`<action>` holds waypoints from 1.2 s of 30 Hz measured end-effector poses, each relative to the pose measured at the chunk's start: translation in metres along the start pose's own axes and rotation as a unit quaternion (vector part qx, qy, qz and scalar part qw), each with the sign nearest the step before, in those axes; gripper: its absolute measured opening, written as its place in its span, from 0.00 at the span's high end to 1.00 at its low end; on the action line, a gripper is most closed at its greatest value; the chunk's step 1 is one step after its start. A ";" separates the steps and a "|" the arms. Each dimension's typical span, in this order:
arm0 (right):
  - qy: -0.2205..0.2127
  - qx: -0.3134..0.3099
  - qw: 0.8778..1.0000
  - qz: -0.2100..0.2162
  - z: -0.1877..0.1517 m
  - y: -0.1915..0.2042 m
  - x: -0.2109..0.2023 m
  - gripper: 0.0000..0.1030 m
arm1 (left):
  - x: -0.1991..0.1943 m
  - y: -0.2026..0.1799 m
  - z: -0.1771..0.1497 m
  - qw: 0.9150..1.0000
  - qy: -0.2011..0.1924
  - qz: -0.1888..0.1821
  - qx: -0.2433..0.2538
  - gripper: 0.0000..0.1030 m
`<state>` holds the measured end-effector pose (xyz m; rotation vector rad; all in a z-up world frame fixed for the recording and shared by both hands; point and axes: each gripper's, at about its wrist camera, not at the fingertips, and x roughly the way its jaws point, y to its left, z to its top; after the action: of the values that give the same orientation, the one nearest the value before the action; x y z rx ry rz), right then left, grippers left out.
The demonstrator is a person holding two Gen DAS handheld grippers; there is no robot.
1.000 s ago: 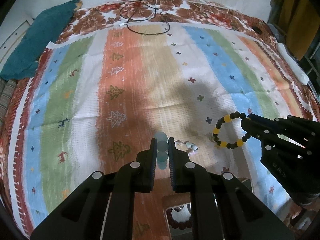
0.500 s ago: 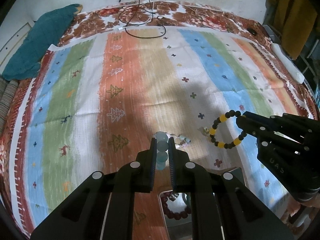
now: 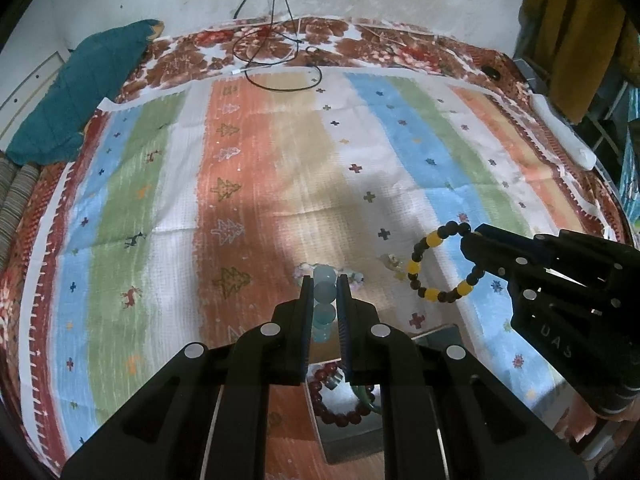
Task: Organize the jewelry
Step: 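Carry the pale blue and yellow-black bracelets over the tin with both tools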
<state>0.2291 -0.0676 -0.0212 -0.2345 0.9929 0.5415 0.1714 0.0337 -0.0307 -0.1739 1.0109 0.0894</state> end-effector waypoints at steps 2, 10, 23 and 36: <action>-0.004 -0.002 1.000 0.001 -0.002 0.002 -0.004 0.88 | -0.002 -0.001 -0.002 1.000 -0.001 0.000 0.000 0.89; -0.019 -0.008 1.000 0.008 -0.009 0.008 -0.019 0.88 | -0.017 -0.008 -0.012 1.000 -0.014 -0.006 0.006 0.89; -0.025 -0.022 0.999 0.008 -0.023 0.018 -0.034 0.88 | -0.031 -0.015 -0.027 1.000 -0.023 -0.012 0.006 0.89; -0.028 -0.024 0.999 0.014 -0.045 0.022 -0.050 0.88 | -0.050 -0.014 -0.050 0.999 -0.031 -0.026 0.002 0.89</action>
<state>0.1634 -0.0846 -0.0019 -0.2479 0.9298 0.5949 0.1058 0.0110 -0.0125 -0.1919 0.9439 0.0446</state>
